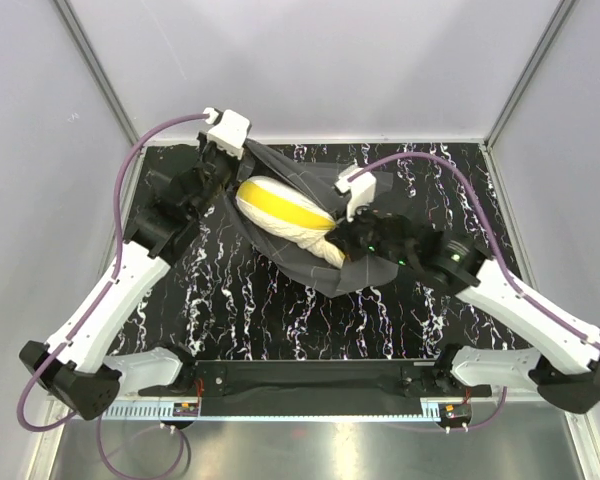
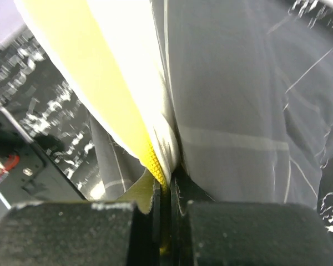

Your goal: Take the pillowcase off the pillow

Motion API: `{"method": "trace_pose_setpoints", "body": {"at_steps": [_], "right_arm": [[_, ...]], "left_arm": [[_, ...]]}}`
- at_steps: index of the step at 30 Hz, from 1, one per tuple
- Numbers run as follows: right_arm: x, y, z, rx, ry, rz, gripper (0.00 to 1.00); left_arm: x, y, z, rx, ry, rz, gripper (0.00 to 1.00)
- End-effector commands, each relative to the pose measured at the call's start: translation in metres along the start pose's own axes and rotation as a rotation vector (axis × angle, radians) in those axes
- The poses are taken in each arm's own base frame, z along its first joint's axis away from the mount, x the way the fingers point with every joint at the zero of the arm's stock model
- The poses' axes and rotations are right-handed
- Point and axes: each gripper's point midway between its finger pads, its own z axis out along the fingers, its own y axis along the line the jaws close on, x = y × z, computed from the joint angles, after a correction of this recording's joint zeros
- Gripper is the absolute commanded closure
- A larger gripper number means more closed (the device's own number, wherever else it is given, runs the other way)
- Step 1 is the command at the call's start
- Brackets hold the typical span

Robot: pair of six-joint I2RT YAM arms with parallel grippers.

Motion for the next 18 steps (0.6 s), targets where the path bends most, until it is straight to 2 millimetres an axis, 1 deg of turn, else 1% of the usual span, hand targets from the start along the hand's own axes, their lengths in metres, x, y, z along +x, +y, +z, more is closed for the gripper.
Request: {"method": "trace_pose_setpoints", "body": {"at_steps": [1,2,3,5,6,8,9,10,11,12,13,14,15,16,18], "right_arm": [[-0.07,0.01,-0.056,-0.074,-0.278,0.058,1.0],[-0.078,0.012,-0.062,-0.085,-0.313,0.067,1.0],[-0.084,0.012,-0.067,-0.09,-0.339,0.079,1.0],[-0.099,0.013,-0.076,-0.097,-0.401,0.095,1.0],[-0.102,0.013,-0.078,-0.098,-0.415,0.1,1.0],[-0.11,0.014,-0.078,-0.101,-0.447,0.108,1.0],[-0.111,0.013,-0.075,-0.097,-0.452,0.116,1.0],[-0.113,0.013,-0.073,-0.093,-0.459,0.123,1.0],[-0.116,0.01,-0.072,-0.08,-0.478,0.134,1.0],[-0.117,0.009,-0.071,-0.07,-0.485,0.143,1.0],[-0.119,0.007,-0.073,-0.063,-0.495,0.147,1.0],[-0.122,0.004,-0.075,-0.046,-0.507,0.153,1.0],[-0.124,0.001,-0.078,-0.031,-0.517,0.148,1.0],[-0.13,-0.001,-0.086,-0.025,-0.539,0.149,1.0],[-0.132,-0.01,-0.093,0.021,-0.548,0.134,1.0]], "left_arm": [[0.01,0.017,0.004,-0.023,-0.011,-0.067,1.0],[0.016,0.016,0.004,-0.024,-0.007,-0.07,1.0],[0.032,0.01,0.006,-0.014,0.014,-0.075,1.0],[0.046,0.004,0.007,-0.009,0.035,-0.108,1.0],[0.064,-0.003,0.009,-0.003,0.06,-0.12,1.0],[0.079,-0.014,0.009,0.026,0.077,-0.163,1.0],[0.092,-0.021,0.009,0.041,0.095,-0.173,1.0],[0.101,-0.028,0.007,0.056,0.113,-0.203,1.0],[0.103,-0.031,0.007,0.067,0.103,-0.218,1.0],[0.103,-0.031,0.006,0.061,0.092,-0.23,1.0],[0.117,-0.036,0.002,0.059,0.118,-0.253,1.0],[0.121,-0.034,0.0,0.044,0.123,-0.257,1.0],[0.123,-0.034,-0.003,0.037,0.121,-0.261,1.0],[0.127,-0.034,-0.005,0.028,0.129,-0.274,1.0],[0.135,-0.029,-0.01,-0.011,0.166,-0.287,1.0]]}}
